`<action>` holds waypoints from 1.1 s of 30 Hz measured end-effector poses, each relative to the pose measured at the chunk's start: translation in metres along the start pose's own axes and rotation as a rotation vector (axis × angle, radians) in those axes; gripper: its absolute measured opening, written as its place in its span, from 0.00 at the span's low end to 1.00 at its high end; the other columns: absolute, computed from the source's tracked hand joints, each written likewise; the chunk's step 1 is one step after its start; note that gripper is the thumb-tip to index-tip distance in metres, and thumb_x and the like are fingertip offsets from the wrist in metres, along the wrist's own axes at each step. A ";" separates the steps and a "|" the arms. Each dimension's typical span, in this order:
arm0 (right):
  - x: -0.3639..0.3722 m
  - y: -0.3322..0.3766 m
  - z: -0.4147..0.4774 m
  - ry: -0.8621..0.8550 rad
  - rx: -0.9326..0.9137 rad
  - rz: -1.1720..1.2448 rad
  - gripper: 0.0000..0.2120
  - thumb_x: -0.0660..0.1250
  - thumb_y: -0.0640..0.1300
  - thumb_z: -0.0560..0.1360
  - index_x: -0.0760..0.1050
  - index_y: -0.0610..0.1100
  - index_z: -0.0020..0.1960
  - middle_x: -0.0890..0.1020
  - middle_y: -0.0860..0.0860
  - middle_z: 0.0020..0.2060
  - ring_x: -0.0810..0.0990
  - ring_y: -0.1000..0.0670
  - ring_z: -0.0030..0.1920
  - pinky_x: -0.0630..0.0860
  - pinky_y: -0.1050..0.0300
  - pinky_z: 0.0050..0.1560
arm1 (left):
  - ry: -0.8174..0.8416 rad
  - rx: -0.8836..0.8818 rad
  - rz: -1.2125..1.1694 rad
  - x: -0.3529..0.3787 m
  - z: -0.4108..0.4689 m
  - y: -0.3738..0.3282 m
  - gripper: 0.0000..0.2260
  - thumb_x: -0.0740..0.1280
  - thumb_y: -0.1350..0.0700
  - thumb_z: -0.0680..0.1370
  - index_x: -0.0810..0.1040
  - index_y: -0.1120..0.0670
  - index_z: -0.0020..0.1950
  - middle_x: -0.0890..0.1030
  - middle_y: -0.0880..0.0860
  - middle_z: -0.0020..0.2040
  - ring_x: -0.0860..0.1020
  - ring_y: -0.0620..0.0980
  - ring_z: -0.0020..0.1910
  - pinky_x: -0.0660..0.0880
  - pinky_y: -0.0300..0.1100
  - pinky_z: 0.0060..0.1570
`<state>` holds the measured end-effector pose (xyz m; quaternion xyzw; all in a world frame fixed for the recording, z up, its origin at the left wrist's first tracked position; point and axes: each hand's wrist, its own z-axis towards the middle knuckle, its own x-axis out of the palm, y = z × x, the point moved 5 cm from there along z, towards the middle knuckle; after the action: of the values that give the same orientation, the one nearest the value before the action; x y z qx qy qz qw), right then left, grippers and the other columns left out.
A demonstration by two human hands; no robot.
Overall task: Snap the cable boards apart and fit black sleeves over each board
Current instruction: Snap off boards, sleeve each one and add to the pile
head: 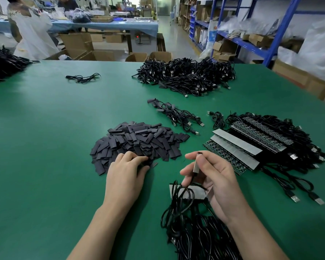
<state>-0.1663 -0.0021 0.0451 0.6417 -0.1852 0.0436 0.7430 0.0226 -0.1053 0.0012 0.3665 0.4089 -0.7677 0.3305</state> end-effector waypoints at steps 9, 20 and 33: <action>-0.008 -0.015 0.005 0.073 -0.006 -0.637 0.07 0.70 0.43 0.81 0.86 0.51 0.51 0.89 0.55 0.44 0.87 0.56 0.49 0.79 0.67 0.53 | 0.021 -0.014 0.026 -0.004 0.002 0.006 0.09 0.74 0.46 0.77 0.84 0.48 0.55 0.78 0.49 0.49 0.75 0.54 0.53 0.74 0.49 0.52; 0.000 -0.021 0.003 0.103 0.155 -0.096 0.11 0.67 0.54 0.78 0.82 0.49 0.45 0.78 0.46 0.31 0.80 0.48 0.33 0.78 0.57 0.34 | 0.120 0.082 0.011 -0.017 0.004 0.010 0.14 0.70 0.63 0.80 0.86 0.46 0.59 0.79 0.48 0.52 0.76 0.53 0.56 0.77 0.48 0.51; 0.006 -0.018 0.002 0.168 0.095 -0.090 0.12 0.62 0.50 0.82 0.75 0.41 0.49 0.78 0.42 0.31 0.82 0.44 0.32 0.81 0.55 0.40 | 0.121 0.097 -0.034 -0.017 0.002 0.009 0.07 0.72 0.52 0.80 0.84 0.45 0.57 0.75 0.46 0.54 0.74 0.51 0.59 0.76 0.47 0.49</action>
<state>-0.1557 -0.0079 0.0301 0.6779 -0.0909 0.0729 0.7258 0.0382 -0.1076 0.0123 0.4208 0.3967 -0.7684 0.2739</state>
